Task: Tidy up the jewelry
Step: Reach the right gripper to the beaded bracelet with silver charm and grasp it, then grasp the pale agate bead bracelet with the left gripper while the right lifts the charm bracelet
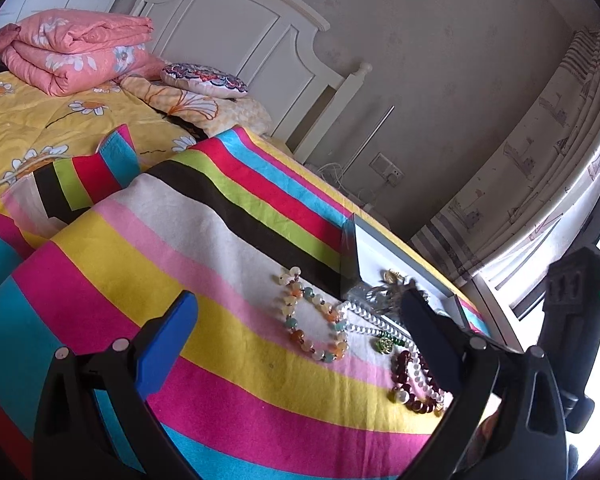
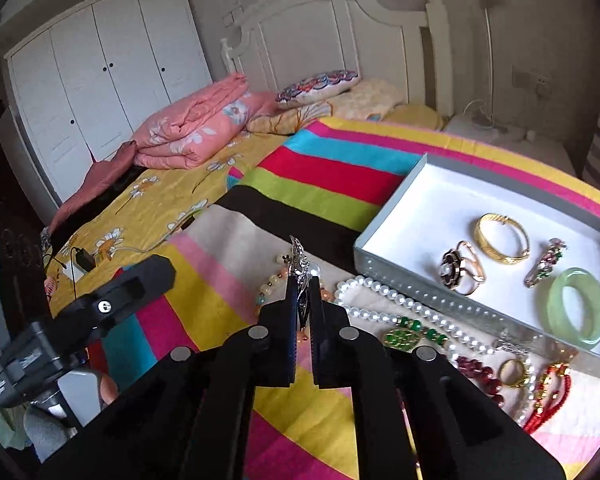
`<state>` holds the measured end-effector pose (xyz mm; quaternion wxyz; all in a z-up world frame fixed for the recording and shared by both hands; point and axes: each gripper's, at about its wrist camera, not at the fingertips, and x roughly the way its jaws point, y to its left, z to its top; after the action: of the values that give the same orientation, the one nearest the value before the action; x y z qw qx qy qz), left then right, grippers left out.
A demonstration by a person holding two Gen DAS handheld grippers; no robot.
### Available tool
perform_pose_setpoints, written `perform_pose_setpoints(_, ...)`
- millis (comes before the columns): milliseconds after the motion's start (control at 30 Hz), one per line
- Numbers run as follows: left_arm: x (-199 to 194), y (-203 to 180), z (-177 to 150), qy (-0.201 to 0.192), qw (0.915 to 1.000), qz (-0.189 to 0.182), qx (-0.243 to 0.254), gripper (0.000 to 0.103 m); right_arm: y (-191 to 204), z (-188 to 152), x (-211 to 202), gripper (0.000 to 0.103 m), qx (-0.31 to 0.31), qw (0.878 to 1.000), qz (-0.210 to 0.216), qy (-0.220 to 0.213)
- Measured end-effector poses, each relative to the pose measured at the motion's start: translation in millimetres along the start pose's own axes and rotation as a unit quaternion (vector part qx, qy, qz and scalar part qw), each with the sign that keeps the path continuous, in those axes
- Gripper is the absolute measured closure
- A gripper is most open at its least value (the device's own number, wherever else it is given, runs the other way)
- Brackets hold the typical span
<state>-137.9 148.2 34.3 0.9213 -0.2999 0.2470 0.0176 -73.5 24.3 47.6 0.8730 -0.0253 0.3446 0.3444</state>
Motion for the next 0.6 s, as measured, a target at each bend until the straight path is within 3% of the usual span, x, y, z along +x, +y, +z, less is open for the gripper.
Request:
perform_pose_setpoints(100, 21, -8, 0, 0.062, 0.9977, 0.015, 0.02, 0.003, -17, -6, -27, 0.097, 0.014, 1.0, -0.001, -0.021)
perform_pose_setpoints(200, 43, -23, -5, 0.115, 0.9903, 0.043, 0.065, 0.004, -38, -19, -50, 0.097, 0.03, 0.999, -0.002, -0.029)
perform_pose_setpoints(333, 68, -54, -14, 0.161, 0.9718, 0.087, 0.148, 0.005, -62, -38, -74, 0.097, 0.054, 0.998, -0.008, -0.036)
perform_pose_setpoints(400, 82, -65, -19, 0.184, 0.9601, 0.109, 0.18, 0.01, -72, -45, -80, 0.097, 0.068, 0.997, -0.01, -0.04)
perform_pose_setpoints(533, 103, -76, -24, 0.188, 0.9434, 0.149, 0.229, 0.027, -89, -54, -93, 0.097, 0.09, 0.994, -0.009, -0.053)
perform_pose_setpoints(567, 106, -77, -25, 0.183, 0.9386, 0.159, 0.245, 0.04, -90, -56, -95, 0.097, 0.093, 0.994, -0.009, -0.057)
perform_pose_setpoints(600, 104, -79, -26, 0.179, 0.9387, 0.148, 0.255, 0.063, -93, -58, -97, 0.097, 0.096, 0.994, -0.008, -0.06)
